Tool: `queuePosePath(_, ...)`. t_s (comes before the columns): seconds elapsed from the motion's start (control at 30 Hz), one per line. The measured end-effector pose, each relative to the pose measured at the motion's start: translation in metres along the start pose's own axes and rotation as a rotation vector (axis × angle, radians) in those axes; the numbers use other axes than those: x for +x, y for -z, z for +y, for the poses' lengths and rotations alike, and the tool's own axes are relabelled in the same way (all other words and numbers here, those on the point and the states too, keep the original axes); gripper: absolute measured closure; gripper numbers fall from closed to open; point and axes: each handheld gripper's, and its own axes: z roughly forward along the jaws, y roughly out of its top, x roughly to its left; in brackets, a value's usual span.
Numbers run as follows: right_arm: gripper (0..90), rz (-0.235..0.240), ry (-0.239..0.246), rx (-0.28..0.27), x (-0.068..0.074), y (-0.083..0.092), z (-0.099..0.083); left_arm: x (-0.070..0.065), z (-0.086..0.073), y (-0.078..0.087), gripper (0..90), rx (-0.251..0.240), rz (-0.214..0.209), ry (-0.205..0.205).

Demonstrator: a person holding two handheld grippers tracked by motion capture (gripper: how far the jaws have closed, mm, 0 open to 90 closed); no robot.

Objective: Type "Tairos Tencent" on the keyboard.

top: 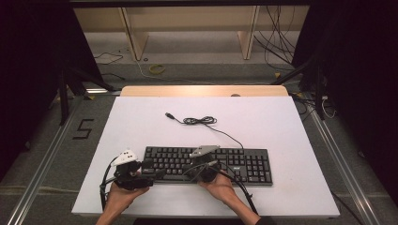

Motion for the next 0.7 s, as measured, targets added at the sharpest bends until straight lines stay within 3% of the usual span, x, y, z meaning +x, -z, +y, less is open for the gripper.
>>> queuePosePath(0.33, 90.0, -0.008, 0.012, 0.008, 0.0000, -0.0033, -0.0026, 0.0002, -0.0001, 0.0001, 30.9, -0.003, 0.001, -0.001)
queuePosePath(0.7, 87.4, 0.002, -0.009, -0.009, -0.0004, 0.0004, -0.0026, 0.0011, -0.0006, -0.0009, 31.0, -0.003, 0.005, -0.002)
